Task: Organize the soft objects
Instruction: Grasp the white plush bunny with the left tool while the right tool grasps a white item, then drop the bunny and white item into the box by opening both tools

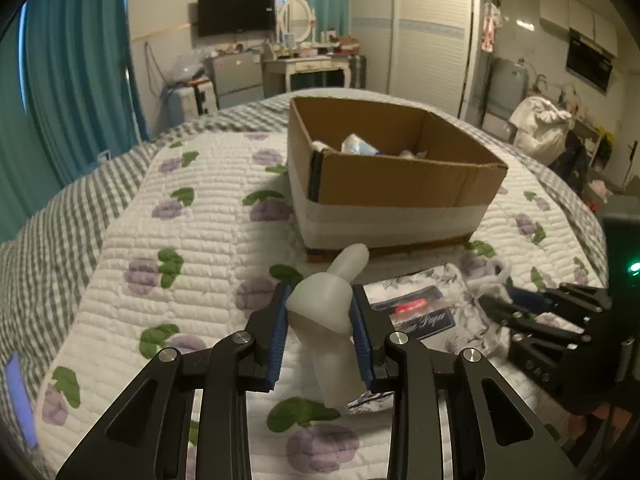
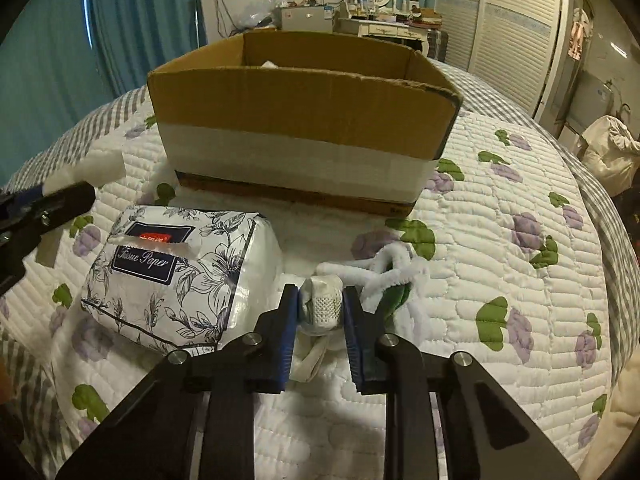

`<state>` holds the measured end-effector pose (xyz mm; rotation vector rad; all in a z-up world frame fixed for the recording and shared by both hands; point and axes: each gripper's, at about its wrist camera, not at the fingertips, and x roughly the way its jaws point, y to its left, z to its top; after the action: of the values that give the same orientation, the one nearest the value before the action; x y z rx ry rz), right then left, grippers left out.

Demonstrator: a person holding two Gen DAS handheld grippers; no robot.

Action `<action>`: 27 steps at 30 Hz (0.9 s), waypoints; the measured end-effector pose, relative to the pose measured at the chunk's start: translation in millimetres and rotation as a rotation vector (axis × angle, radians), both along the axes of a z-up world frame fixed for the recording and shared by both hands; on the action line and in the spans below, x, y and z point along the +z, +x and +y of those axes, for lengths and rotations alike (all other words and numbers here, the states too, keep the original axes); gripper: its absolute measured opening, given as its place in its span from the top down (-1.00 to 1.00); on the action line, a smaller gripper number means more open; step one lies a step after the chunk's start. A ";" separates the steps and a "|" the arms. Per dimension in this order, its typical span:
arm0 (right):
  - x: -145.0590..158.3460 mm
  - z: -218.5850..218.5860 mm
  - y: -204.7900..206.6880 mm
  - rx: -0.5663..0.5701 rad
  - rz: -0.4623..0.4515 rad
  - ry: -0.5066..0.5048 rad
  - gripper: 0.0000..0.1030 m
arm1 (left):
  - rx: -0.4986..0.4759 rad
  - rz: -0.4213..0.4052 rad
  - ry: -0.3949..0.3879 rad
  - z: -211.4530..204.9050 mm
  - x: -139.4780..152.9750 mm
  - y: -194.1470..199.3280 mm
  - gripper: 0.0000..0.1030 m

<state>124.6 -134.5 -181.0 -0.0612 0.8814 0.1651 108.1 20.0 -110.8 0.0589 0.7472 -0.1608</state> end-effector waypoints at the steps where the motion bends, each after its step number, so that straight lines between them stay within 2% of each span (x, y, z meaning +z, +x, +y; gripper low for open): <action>1: 2.1 -0.9 -1.3 -0.002 -0.003 0.004 0.58 | 0.000 0.003 -0.001 0.9 -0.9 -0.2 0.44; 8: 28.8 -4.8 -11.7 -0.011 -0.037 0.049 0.58 | -0.005 0.007 -0.008 -0.4 4.6 -0.2 0.44; 16: 90.0 -1.1 -2.7 0.009 -0.121 0.072 0.58 | -0.049 -0.100 -0.012 -13.0 55.8 14.3 0.44; 21: 136.9 -0.4 23.4 0.025 -0.214 0.051 0.58 | -0.090 -0.168 -0.031 -22.0 89.2 37.4 0.44; 27: 169.7 -3.5 72.8 0.032 -0.282 0.038 0.58 | -0.128 -0.200 -0.011 -35.4 102.2 74.5 0.44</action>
<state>197.4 -138.0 -11.4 -0.0611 0.5956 0.1976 182.5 -15.4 -8.6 0.1110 0.5426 -0.2772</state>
